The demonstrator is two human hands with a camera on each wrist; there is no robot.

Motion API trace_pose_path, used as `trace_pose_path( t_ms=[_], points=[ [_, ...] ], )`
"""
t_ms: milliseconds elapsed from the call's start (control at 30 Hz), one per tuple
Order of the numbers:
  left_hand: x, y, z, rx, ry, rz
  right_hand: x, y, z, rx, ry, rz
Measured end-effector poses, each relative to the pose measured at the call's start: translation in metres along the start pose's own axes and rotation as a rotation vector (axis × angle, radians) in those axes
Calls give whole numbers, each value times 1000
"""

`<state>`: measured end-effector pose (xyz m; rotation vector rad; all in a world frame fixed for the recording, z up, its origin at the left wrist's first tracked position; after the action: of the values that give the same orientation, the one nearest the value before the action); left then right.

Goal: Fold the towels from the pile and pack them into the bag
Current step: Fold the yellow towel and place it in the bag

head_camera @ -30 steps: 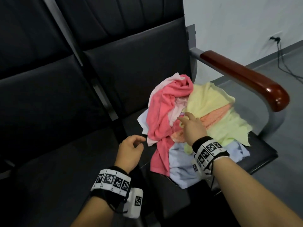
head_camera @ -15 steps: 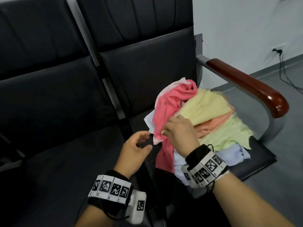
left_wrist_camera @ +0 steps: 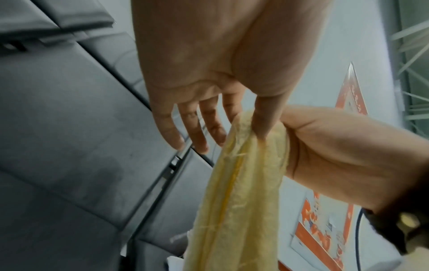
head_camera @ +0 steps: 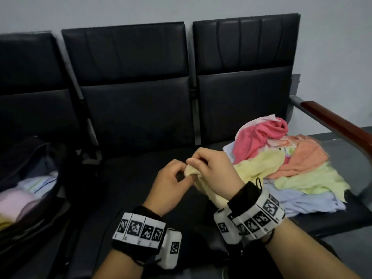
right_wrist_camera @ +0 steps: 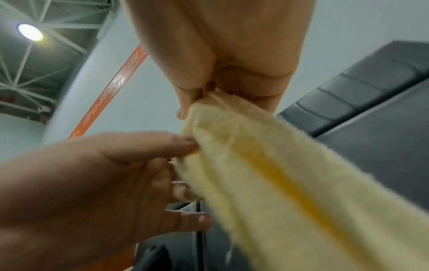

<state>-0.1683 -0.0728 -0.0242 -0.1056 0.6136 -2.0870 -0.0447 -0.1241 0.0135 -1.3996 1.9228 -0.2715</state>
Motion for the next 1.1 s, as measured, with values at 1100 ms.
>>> trace_pose_path(
  t_ms=[1100],
  points=[
    [113, -185, -98, -32, -143, -134, -9, 38, -25, -479, 96, 396]
  ],
)
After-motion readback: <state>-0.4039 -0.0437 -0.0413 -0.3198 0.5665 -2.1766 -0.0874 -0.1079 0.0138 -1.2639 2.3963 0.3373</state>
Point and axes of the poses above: each hand's wrist, its own x-axis away from the middle knuckle, its own y-axis out of the palm, z = x × y, the point moved 7 cm from there along -x, towards the middle knuckle, and after that the axes turned 5 degrees about -y, right-handed, at the moved point
